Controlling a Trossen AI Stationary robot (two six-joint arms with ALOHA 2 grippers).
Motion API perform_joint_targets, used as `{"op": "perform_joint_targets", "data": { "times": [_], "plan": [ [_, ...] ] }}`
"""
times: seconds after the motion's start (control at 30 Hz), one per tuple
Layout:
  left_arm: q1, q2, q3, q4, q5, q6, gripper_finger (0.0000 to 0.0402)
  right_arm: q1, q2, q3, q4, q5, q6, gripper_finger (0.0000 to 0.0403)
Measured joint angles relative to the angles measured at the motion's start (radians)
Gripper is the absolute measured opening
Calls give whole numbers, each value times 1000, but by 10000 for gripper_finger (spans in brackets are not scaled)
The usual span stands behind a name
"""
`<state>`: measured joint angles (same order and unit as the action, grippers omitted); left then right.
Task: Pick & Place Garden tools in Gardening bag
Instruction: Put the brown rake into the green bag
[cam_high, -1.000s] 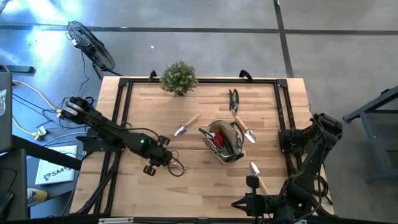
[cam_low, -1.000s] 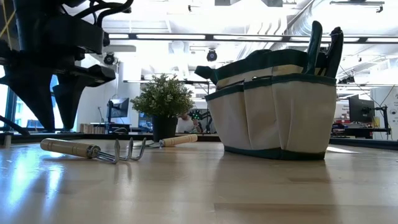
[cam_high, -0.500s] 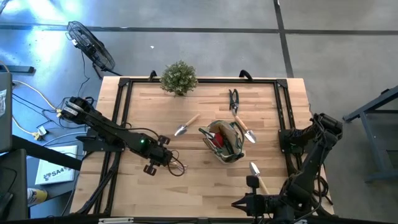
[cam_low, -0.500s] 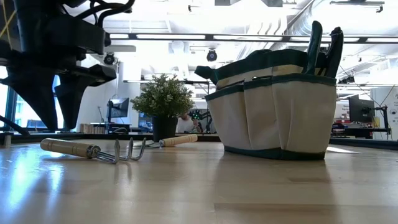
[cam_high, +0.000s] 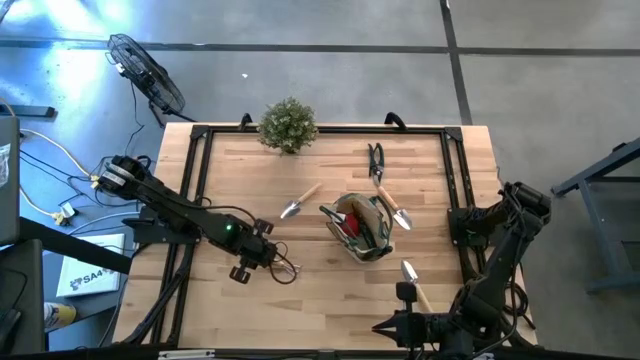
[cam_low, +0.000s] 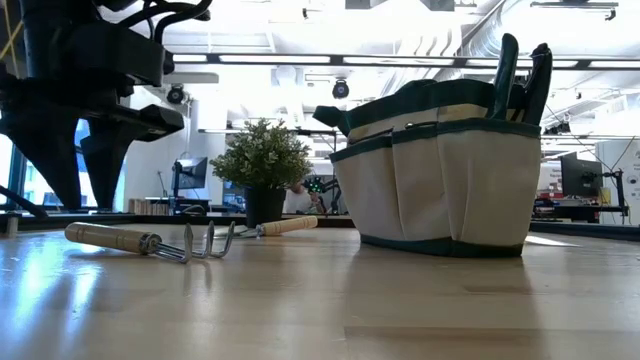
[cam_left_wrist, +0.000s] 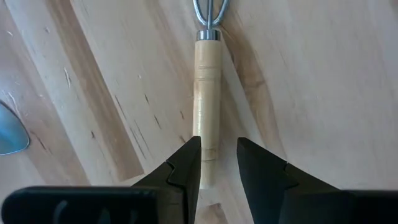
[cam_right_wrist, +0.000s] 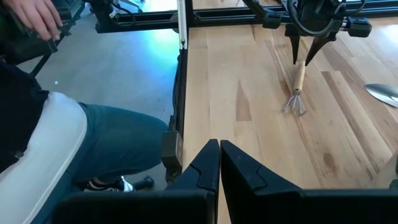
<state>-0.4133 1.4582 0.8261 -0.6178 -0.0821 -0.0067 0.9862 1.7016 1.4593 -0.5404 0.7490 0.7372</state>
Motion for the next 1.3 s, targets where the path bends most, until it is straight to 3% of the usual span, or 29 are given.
{"op": "perform_joint_targets", "data": {
  "times": [0.2,0.53,0.8,0.93,1.13,1.3],
  "plan": [
    [0,5,0,3,-10,2,100,0,0,0,-2,0,0,4],
    [1,135,2,46,6,7,100,-1,0,0,-2,0,0,4],
    [2,144,3,62,19,10,99,-1,0,0,-3,4,0,4],
    [1,145,3,67,16,7,77,-1,0,0,-2,5,0,4],
    [0,150,37,29,-36,26,61,-1,0,0,-2,6,0,4],
    [-28,151,129,-123,-169,28,61,-1,0,0,-2,8,0,4]
  ]
}}
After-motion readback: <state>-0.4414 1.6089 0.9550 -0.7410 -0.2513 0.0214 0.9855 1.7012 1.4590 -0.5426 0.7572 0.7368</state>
